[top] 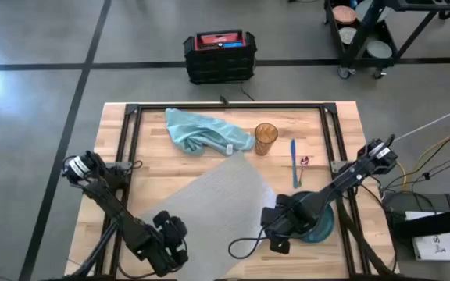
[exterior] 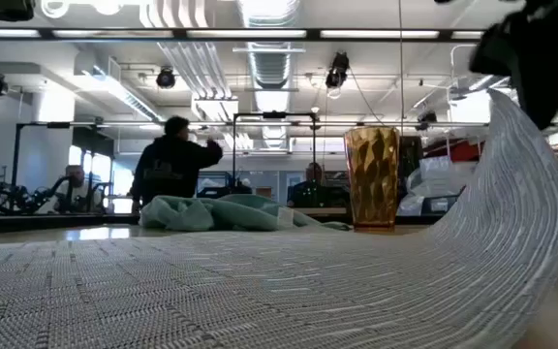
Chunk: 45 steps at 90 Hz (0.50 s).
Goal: Set table place
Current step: Prepare the gray table mat
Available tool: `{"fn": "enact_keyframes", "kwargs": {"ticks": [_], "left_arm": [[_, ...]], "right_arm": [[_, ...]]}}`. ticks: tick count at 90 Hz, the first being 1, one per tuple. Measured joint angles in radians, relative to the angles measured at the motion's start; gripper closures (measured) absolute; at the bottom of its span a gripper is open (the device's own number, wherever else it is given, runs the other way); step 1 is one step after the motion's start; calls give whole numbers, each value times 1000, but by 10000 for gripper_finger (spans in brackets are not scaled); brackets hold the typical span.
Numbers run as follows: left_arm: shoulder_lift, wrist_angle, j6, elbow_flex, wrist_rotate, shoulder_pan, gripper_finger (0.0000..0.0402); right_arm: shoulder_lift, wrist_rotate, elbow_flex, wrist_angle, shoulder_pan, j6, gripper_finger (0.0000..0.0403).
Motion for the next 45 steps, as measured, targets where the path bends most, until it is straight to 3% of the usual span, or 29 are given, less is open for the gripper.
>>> {"fn": "enact_keyframes", "kwargs": {"ticks": [20, 36, 45], "left_arm": [[36, 55, -11, 0, -1, 0, 402], [49, 64, -27, -1, 10, -2, 402], [49, 65, -27, -1, 11, -2, 402]], "right_arm": [[0, -14, 28, 0, -104, -133, 223], [-26, -272, 28, -117, -186, -141, 236], [-57, -296, 31, -165, -186, -167, 241]]}}
